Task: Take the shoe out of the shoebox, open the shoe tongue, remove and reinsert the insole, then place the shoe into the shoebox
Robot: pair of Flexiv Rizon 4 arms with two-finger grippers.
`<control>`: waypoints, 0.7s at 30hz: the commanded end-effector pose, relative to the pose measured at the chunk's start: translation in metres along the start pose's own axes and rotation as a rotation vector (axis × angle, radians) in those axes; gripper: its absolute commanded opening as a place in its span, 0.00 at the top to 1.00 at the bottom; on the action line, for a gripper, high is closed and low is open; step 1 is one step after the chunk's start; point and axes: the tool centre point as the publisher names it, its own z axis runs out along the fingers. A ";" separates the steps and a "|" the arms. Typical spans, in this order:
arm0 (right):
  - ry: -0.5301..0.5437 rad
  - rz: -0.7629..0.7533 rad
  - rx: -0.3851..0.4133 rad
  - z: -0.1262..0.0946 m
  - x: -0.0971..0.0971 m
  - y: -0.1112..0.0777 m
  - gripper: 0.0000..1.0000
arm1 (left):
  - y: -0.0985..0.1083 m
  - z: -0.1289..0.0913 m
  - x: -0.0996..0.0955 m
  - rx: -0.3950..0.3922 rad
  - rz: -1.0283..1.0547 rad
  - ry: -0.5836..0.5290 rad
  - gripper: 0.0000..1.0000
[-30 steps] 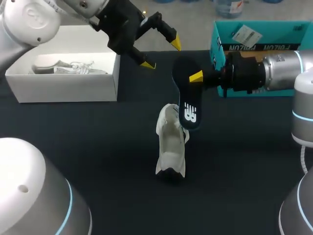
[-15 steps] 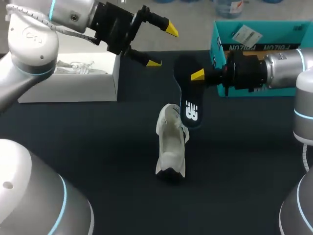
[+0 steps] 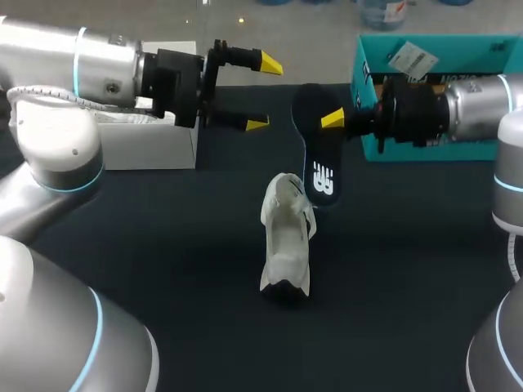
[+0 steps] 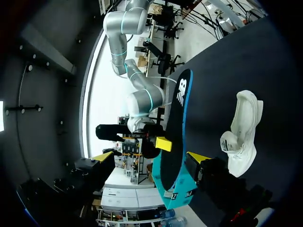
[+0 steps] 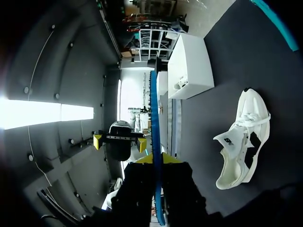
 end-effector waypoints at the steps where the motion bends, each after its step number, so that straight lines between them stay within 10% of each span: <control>1: -0.001 -0.006 0.000 0.000 0.005 0.002 1.00 | -0.001 0.004 0.004 0.006 0.037 -0.043 0.00; 17: 0.028 -0.008 -0.025 0.002 0.016 0.000 1.00 | 0.024 0.046 0.032 -0.091 0.101 -0.149 0.00; 21: 0.031 -0.007 -0.019 0.003 0.017 0.000 1.00 | 0.024 0.050 0.035 -0.073 0.098 -0.160 0.27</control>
